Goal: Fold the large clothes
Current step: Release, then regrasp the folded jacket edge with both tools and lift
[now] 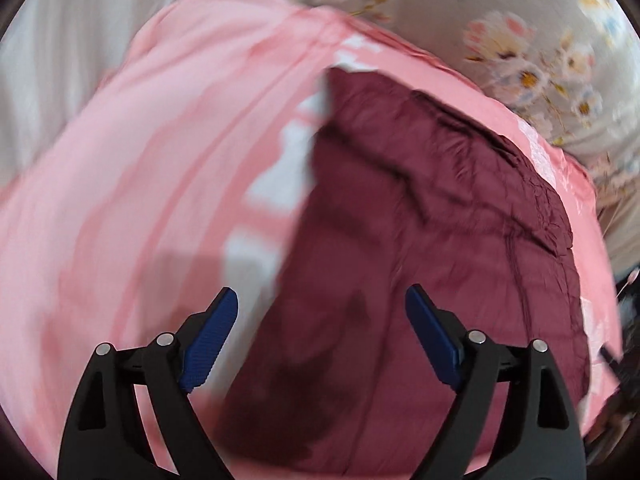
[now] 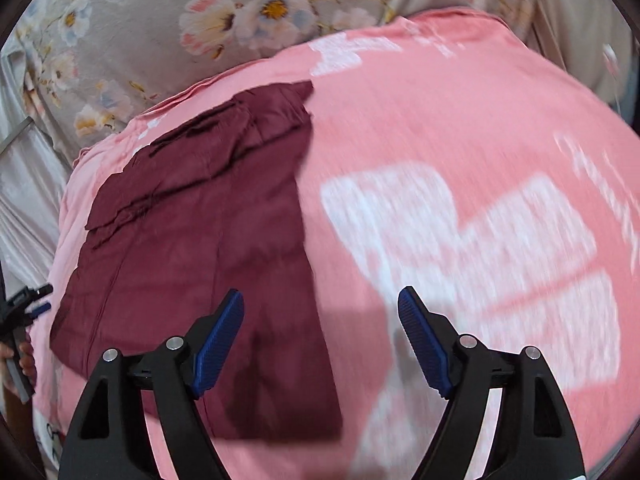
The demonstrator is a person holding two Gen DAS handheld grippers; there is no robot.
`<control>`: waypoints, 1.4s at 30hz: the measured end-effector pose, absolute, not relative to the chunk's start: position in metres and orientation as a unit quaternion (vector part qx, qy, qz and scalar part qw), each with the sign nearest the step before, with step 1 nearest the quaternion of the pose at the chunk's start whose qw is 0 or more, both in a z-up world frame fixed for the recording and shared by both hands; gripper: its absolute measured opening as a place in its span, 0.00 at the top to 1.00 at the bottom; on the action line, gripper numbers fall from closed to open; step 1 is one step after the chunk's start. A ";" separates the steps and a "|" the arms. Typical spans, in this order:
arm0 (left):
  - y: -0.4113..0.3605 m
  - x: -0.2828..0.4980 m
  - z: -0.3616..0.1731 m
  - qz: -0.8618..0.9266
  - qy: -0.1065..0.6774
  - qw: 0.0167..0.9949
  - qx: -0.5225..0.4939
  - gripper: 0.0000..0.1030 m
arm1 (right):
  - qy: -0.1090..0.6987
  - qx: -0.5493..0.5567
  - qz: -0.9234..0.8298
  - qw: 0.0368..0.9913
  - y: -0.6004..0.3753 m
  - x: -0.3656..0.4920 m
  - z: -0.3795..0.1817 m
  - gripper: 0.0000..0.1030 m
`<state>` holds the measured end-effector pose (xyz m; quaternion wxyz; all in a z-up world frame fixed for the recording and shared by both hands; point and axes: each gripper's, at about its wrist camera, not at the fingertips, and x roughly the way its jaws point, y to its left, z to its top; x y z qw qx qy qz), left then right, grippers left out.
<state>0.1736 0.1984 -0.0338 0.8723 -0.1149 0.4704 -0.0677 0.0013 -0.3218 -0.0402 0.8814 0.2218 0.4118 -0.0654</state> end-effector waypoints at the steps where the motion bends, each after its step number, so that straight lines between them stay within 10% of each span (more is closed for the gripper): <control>1: 0.209 0.161 -0.041 -0.066 0.474 0.868 -0.132 0.19 | 0.411 0.230 -0.060 0.880 -0.319 -0.007 -0.044 0.25; 13: 0.225 0.129 -0.069 -0.064 0.459 0.865 -0.192 0.30 | 0.391 0.274 -0.037 0.878 -0.287 0.000 -0.064 0.26; 18: 0.210 0.124 -0.067 -0.090 0.470 0.860 -0.180 0.73 | 0.391 0.272 -0.036 0.879 -0.280 -0.001 -0.058 0.80; 22: 0.208 0.108 -0.053 -0.097 0.451 0.870 -0.171 0.92 | 0.372 0.276 -0.026 0.886 -0.282 -0.017 -0.043 0.92; 42: 0.247 -0.038 0.130 -0.114 0.281 0.937 -0.173 1.00 | 0.179 0.240 0.006 0.954 -0.276 -0.138 0.139 0.95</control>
